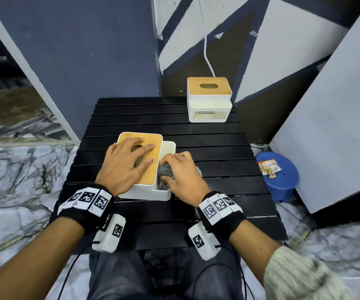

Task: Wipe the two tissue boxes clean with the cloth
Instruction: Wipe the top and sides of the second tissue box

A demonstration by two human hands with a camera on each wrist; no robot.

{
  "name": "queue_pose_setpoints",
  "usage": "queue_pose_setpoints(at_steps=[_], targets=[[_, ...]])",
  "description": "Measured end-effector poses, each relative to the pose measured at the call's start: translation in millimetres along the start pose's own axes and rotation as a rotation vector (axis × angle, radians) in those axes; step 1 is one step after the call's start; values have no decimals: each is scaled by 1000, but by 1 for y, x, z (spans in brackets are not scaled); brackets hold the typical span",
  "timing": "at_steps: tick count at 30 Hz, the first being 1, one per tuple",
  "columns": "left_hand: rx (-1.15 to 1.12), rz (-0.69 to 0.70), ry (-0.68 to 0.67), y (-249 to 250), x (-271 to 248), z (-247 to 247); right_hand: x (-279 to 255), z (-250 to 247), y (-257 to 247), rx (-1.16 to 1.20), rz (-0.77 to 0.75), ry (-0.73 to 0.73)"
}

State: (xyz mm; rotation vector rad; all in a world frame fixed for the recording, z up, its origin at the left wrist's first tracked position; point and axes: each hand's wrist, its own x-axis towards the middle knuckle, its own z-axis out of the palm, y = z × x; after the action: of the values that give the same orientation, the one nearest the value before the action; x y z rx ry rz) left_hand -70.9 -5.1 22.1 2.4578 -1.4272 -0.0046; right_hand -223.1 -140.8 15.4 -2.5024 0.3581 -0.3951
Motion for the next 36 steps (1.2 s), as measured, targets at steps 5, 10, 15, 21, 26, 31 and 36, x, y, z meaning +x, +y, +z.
queue_pose_setpoints(at_steps=[5,10,15,21,26,31,36], targets=[[13,27,-46,-6,5,-1,-2,-18,0,177,95,108],[-8,39,-72,-8,5,-5,-17,-47,24,139,239,270],[-50,67,-108,-16,9,-6,-41,-30,58,-27,363,203],[-67,108,-98,-22,9,-8,-57,-10,52,-357,427,-3],[-116,60,75,-10,-4,-13,-11,-42,28,-235,221,20],[-207,-34,164,8,-37,-7,42,-41,6,-167,-53,-163],[-127,-77,24,13,-61,10,62,-20,9,-123,-66,-352]])
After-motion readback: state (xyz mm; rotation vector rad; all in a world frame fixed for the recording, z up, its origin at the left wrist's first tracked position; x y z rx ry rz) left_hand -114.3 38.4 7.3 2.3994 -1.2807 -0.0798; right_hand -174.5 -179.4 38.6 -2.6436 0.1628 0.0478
